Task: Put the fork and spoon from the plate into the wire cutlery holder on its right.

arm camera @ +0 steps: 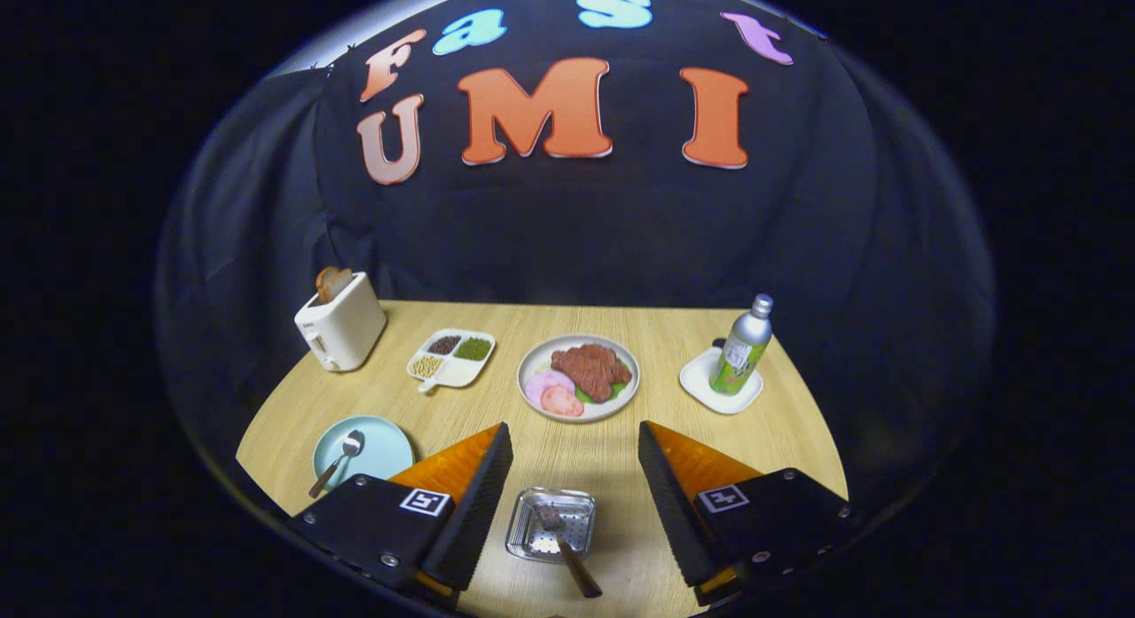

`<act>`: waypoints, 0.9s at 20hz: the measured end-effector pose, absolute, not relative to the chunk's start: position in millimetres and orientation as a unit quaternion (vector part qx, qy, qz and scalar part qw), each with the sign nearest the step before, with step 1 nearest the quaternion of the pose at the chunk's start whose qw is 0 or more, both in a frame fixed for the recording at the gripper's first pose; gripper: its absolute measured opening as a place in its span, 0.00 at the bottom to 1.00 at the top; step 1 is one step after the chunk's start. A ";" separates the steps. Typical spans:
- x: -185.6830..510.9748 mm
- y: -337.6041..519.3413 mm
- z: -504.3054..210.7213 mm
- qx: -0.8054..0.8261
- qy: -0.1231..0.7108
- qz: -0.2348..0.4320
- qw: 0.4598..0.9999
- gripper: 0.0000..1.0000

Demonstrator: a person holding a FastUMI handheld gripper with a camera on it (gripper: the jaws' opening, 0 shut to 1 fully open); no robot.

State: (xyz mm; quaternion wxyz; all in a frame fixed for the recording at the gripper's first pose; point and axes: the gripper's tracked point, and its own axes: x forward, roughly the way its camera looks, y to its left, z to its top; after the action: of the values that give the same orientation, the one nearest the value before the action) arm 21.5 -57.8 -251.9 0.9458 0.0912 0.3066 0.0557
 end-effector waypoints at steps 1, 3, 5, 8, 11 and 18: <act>26.9 -57.2 -240.1 0.100 0.284 0.048 0.952 0.88; 33.9 -57.4 -224.5 0.110 0.249 0.024 0.962 0.90; 40.3 -59.7 -203.4 0.116 0.211 -0.004 0.971 0.91; 42.1 -52.4 -156.1 0.118 0.126 -0.025 0.985 0.91; 40.0 -47.1 -93.8 0.081 0.005 -0.044 0.996 0.91; 40.0 6.1 -58.3 0.076 -0.028 -0.038 0.996 0.95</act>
State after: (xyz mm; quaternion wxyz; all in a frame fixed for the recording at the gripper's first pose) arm 40.0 6.1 -58.3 0.9960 0.0764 -0.0285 -0.0379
